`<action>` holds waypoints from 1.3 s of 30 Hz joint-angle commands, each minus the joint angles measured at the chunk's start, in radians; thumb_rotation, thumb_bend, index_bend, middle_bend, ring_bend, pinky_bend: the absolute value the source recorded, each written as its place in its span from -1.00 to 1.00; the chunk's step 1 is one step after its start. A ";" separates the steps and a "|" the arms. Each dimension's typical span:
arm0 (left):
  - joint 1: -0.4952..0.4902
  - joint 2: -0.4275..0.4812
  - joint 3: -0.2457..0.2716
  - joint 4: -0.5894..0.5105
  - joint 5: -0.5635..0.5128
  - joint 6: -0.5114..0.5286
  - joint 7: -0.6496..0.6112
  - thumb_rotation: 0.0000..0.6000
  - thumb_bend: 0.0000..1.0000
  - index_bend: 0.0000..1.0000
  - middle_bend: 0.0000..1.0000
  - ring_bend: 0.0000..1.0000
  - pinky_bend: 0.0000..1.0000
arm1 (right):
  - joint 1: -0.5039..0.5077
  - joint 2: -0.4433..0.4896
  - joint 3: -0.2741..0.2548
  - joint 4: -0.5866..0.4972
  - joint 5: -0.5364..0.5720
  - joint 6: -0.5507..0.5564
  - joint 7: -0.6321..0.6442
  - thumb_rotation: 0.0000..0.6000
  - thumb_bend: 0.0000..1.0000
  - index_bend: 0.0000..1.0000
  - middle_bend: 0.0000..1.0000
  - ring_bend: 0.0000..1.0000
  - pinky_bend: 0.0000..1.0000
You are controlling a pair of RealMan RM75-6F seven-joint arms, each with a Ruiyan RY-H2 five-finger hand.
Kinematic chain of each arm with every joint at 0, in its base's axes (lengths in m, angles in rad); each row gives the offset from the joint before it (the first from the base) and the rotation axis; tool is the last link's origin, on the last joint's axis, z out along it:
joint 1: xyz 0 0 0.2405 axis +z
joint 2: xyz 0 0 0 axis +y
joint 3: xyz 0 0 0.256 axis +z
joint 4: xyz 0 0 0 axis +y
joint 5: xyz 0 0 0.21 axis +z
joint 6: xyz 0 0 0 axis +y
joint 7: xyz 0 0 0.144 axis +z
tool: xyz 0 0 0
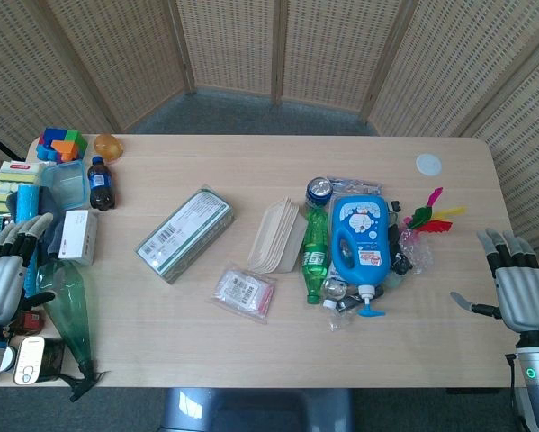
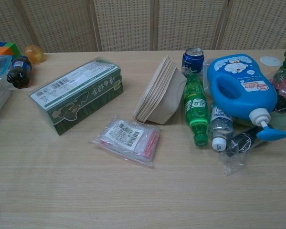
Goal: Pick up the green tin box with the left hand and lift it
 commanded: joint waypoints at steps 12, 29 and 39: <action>-0.063 -0.022 -0.071 -0.043 -0.162 -0.078 0.107 0.64 -0.08 -1.00 -1.00 -1.00 -1.00 | -0.014 0.006 -0.024 -0.017 -0.040 0.022 0.052 0.18 -0.68 -1.00 -1.00 -1.00 -1.00; -0.375 -0.336 -0.207 -0.032 -0.674 -0.050 0.608 0.60 -0.53 -1.00 -1.00 -1.00 -1.00 | -0.034 0.011 -0.055 0.011 -0.126 0.072 0.162 0.17 -0.68 -1.00 -1.00 -1.00 -1.00; -0.488 -0.529 -0.251 0.159 -0.783 -0.031 0.653 0.64 -0.64 -1.00 -1.00 -1.00 -1.00 | -0.067 0.018 -0.066 0.037 -0.125 0.108 0.214 0.18 -0.67 -1.00 -1.00 -1.00 -1.00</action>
